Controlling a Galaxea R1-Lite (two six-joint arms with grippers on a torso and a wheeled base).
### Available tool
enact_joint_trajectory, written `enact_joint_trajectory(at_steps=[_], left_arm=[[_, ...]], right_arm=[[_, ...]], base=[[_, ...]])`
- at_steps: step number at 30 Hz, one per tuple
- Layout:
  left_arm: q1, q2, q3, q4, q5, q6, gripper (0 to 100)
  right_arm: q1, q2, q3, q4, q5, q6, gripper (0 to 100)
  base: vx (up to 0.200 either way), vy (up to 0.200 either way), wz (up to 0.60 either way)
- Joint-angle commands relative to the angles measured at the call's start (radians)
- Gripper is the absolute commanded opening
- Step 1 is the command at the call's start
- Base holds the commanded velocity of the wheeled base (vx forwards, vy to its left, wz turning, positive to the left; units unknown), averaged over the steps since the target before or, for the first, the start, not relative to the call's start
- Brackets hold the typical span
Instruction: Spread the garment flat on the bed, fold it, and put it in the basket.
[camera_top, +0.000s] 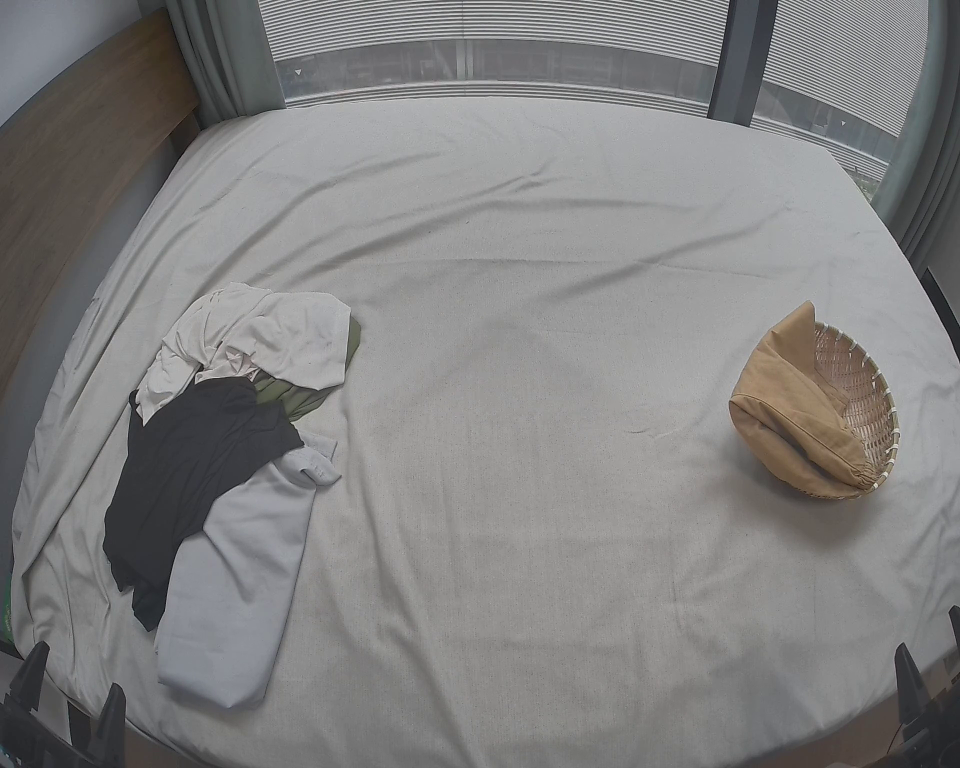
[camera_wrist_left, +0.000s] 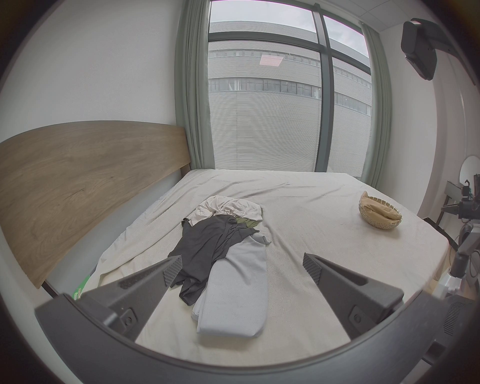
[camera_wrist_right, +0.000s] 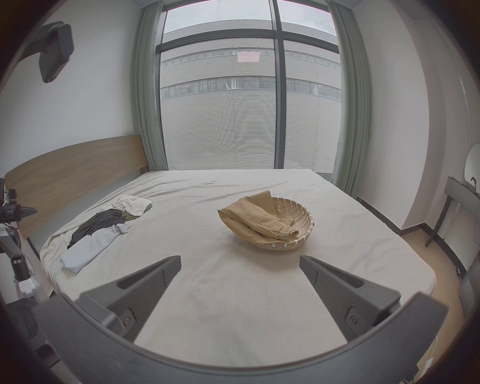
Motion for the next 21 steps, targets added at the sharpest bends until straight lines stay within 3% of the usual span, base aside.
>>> enact_joint_trajectory(at_steps=[1,21], left_arm=[[0.000,-0.012,0.017,0.000,0.000,-0.001,100],[0.000,-0.012,0.017,-0.001,0.000,-0.001,100]], right_arm=[[-0.001,-0.011,0.018,0.000,0.002,0.002,100],[-0.003,-0.011,0.018,0.001,-0.003,0.008,100]], base=[[0.000,0.000,0.00],[0.000,0.000,0.00]])
